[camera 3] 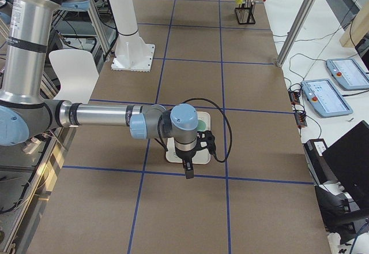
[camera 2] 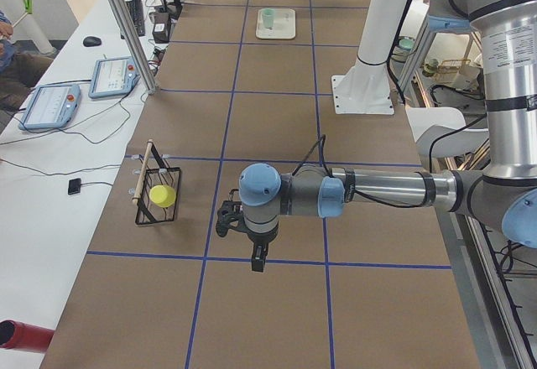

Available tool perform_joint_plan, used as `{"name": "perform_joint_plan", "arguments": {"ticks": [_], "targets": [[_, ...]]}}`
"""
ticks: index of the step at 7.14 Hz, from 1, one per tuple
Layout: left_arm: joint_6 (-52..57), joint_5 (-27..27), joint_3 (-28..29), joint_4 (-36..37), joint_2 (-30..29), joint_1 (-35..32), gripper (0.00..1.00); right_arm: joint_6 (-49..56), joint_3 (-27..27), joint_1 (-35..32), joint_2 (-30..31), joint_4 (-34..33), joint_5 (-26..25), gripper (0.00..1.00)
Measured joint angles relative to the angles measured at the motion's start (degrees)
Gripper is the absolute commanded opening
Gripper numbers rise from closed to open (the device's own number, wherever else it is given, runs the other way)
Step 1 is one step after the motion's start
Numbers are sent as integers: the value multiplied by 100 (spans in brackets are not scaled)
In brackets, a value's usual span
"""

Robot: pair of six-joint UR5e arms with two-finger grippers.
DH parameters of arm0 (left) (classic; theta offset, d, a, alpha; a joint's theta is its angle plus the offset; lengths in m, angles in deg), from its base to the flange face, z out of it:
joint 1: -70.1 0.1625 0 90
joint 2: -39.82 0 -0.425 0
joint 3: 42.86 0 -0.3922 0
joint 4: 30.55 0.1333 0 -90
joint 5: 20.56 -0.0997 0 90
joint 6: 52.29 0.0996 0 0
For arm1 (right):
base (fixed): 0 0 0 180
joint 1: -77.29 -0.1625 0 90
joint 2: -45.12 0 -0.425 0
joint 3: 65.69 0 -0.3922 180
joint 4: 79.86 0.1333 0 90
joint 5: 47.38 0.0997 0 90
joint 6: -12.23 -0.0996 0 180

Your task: Left arm grabs green cup and hands to right arm on tray

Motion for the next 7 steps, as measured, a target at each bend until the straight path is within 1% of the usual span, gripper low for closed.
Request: {"name": "perform_joint_plan", "arguments": {"ticks": [3,7], "targets": [[1,7,17,-66,-29,-5,100,-15,213,-4,18,10,4,100],[38,7,-66,-125,-14,-1,100,-39,229,-5,-1,5,52,100]]}}
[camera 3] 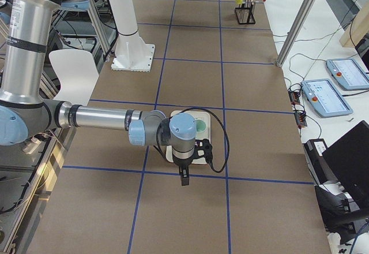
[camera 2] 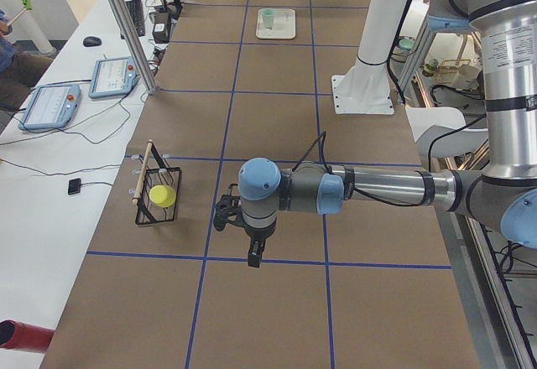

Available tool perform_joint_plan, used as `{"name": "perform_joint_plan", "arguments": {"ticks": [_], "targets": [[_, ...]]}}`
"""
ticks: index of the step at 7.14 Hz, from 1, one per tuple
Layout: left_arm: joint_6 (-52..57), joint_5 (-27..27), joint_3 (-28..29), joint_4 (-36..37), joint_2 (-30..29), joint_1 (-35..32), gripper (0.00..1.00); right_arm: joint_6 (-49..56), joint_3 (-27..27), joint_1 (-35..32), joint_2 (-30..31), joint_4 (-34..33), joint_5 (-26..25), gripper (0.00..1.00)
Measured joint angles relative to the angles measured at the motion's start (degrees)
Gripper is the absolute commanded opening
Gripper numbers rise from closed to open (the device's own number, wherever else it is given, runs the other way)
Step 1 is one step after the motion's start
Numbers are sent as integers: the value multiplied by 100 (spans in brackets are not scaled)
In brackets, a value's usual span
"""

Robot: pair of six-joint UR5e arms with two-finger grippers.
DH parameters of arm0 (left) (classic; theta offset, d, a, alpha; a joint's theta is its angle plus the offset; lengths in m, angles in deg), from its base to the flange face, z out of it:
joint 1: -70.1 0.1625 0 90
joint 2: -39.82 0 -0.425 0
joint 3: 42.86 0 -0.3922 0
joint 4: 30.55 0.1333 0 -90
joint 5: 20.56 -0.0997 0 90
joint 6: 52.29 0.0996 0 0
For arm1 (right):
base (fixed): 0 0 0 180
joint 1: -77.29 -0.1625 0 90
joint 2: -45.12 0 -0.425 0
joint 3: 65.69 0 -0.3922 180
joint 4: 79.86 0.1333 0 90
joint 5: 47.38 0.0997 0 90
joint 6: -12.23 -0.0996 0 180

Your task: Left arm grabs green cup and hands to right arm on tray

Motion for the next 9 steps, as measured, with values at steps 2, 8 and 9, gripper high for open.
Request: {"name": "perform_joint_plan", "arguments": {"ticks": [2,8,9], "targets": [[13,-18,0,-149,9,3,100,1,11,0,4,-8,55,100],[7,-64,44,-207,22,4,100,8,36,0,20,-9,99,100],[3,-68,44,-207,22,3,100,8,57,1,21,-10,100,100]]}}
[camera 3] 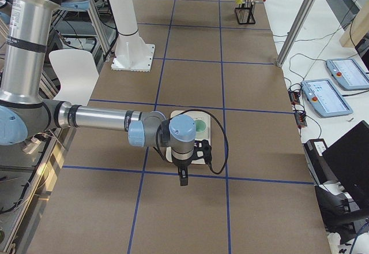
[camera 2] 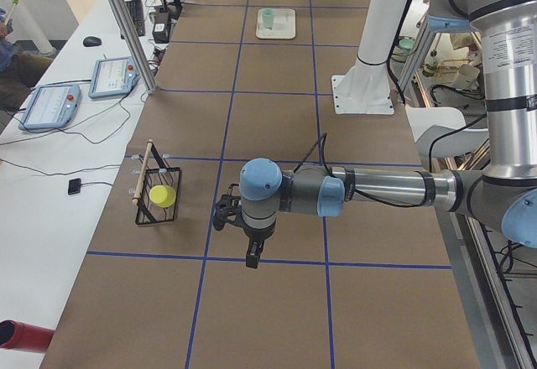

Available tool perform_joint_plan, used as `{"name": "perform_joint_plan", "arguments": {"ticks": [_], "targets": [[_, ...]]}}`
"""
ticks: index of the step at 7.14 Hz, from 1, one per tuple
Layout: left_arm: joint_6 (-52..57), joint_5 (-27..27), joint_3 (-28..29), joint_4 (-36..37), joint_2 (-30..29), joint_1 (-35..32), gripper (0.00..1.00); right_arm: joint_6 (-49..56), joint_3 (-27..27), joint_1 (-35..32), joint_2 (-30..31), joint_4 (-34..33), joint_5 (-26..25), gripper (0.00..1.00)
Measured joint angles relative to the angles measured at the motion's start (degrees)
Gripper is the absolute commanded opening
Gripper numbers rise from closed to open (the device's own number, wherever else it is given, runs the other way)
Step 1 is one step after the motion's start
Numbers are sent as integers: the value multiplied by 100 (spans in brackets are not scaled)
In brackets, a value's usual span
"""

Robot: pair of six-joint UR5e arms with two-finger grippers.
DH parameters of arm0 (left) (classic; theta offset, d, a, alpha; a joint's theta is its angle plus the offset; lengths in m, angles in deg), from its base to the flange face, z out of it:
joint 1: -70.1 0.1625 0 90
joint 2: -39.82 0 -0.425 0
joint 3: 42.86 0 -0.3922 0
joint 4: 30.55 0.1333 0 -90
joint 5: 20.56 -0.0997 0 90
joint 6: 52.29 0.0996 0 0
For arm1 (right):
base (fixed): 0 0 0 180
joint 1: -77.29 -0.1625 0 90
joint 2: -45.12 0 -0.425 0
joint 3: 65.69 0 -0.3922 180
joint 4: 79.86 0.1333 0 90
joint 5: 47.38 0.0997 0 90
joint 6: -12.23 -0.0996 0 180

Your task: Left arm grabs green cup and hands to right arm on tray

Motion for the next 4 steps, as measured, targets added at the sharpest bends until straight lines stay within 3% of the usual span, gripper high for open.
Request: {"name": "perform_joint_plan", "arguments": {"ticks": [4], "targets": [[-27,-3,-9,8,0,0,100,0,33,4,1,2,1,100]]}}
